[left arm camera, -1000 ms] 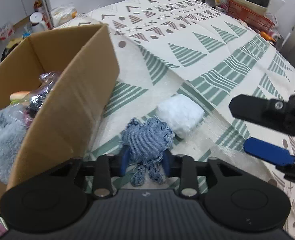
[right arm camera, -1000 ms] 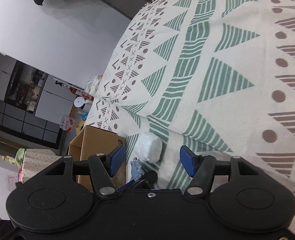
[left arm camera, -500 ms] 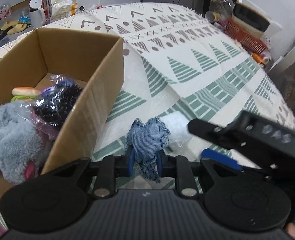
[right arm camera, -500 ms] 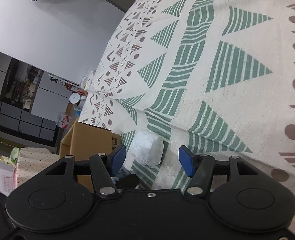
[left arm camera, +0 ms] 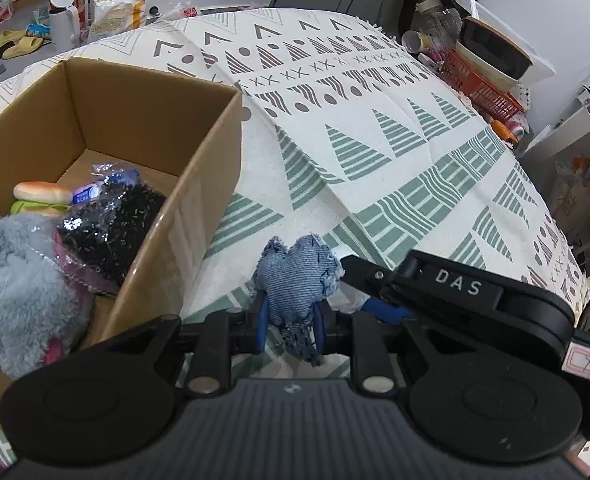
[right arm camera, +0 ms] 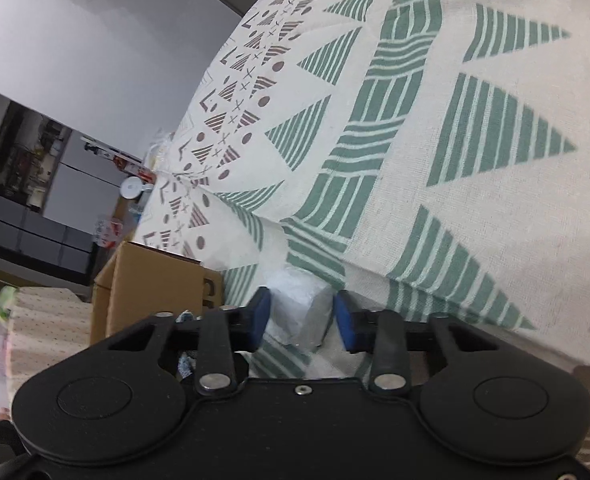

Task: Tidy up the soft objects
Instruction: 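Grasp the blue denim heart with the left gripper while the right grasps the white ball, then carry the denim heart and white ball into the box and open both grippers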

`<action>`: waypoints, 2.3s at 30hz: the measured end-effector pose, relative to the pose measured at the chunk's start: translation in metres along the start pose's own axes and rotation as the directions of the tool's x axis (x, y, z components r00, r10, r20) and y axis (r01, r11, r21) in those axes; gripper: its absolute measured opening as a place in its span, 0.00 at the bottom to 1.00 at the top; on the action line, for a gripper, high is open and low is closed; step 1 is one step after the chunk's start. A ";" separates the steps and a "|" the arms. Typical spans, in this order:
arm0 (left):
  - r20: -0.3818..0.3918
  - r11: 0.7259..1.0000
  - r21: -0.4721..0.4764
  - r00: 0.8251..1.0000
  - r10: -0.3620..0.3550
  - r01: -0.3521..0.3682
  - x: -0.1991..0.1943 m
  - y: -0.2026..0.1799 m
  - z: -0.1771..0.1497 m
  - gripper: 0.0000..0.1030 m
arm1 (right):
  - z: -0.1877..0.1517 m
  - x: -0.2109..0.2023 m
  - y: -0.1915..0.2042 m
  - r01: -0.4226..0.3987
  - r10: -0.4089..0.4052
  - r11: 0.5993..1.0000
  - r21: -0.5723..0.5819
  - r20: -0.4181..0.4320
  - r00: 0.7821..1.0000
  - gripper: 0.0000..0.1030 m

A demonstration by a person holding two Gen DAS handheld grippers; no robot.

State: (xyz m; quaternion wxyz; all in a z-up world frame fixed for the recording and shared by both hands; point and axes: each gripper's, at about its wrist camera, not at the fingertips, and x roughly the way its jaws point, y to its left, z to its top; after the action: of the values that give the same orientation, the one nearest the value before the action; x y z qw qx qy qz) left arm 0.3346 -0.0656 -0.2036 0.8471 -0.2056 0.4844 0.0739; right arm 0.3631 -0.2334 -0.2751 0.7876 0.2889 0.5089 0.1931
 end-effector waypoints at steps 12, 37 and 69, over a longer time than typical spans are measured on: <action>0.033 1.000 0.004 0.999 -0.011 0.010 -0.020 0.002 0.006 0.21 | 0.001 -0.031 0.017 0.049 -0.044 0.997 -0.062 0.066 0.997 0.29; 0.144 0.995 0.097 0.989 -0.044 0.030 -0.093 0.018 0.035 0.21 | -0.020 -0.077 0.083 0.054 -0.005 0.974 -0.221 0.215 0.977 0.29; 0.125 0.998 0.061 0.992 -0.010 0.002 -0.088 0.130 0.083 0.22 | -0.058 -0.029 0.166 0.005 0.105 0.888 -0.460 0.213 0.971 0.29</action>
State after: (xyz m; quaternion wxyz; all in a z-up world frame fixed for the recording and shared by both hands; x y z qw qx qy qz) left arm 0.3126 0.0929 -0.1277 0.8820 -0.1762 0.4315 0.0692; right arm 0.2969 -0.1100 -0.1656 0.8820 0.1293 0.3460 0.2927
